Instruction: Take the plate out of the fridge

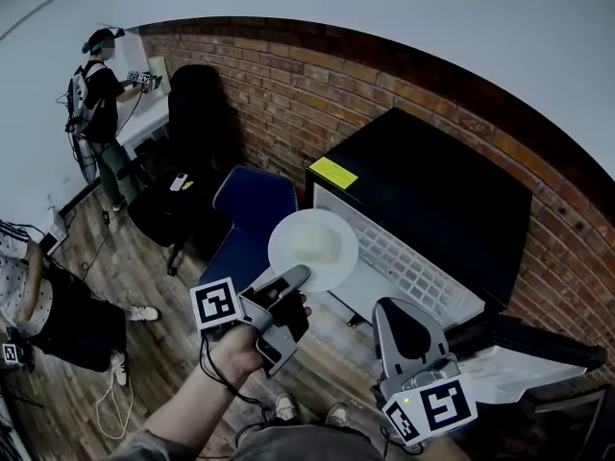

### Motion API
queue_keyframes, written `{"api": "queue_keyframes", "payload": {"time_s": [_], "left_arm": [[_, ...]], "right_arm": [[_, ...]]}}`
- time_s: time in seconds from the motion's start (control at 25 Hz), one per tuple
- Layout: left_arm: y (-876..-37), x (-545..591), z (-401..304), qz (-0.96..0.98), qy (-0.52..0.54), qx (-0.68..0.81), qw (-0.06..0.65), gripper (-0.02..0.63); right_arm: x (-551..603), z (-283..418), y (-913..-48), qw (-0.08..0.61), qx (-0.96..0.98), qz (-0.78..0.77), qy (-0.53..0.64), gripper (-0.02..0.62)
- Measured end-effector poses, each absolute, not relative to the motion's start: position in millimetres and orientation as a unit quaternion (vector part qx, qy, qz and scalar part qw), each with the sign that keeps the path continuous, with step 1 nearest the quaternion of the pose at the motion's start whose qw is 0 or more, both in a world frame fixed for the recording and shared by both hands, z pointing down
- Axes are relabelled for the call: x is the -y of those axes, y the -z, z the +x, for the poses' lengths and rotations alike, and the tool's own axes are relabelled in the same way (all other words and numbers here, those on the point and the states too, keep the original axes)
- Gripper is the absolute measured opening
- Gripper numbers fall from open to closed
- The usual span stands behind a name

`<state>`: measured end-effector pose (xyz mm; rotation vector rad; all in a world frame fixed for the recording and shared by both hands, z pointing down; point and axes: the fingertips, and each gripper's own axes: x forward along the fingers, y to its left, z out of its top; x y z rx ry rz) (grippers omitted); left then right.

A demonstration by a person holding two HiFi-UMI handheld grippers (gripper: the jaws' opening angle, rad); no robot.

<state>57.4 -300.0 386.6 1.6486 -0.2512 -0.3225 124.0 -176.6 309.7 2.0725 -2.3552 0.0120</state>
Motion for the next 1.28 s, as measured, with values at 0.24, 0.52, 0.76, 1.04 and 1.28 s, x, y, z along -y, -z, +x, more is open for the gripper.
{"api": "queue_keyframes", "payload": {"time_s": [0.24, 0.52, 0.76, 1.04, 1.28], "left_arm": [[-382, 302, 19, 0.735, 0.164, 0.134, 0.644, 0.041], [-382, 302, -23, 0.728, 0.185, 0.161, 0.640, 0.041], [-390, 299, -55, 0.722, 0.200, 0.179, 0.638, 0.041], [-409, 294, -87, 0.718, 0.209, 0.209, 0.630, 0.041], [-428, 282, -108, 0.721, 0.206, 0.224, 0.622, 0.041]], "right_arm": [[186, 102, -309, 0.001, 0.772, 0.635, 0.001, 0.032], [196, 74, -307, 0.003, 0.795, 0.607, -0.002, 0.032], [204, 47, -313, 0.009, 0.815, 0.580, -0.005, 0.032], [212, 23, -328, 0.006, 0.835, 0.549, -0.036, 0.032], [215, 6, -353, 0.028, 0.844, 0.533, -0.056, 0.032]]}}
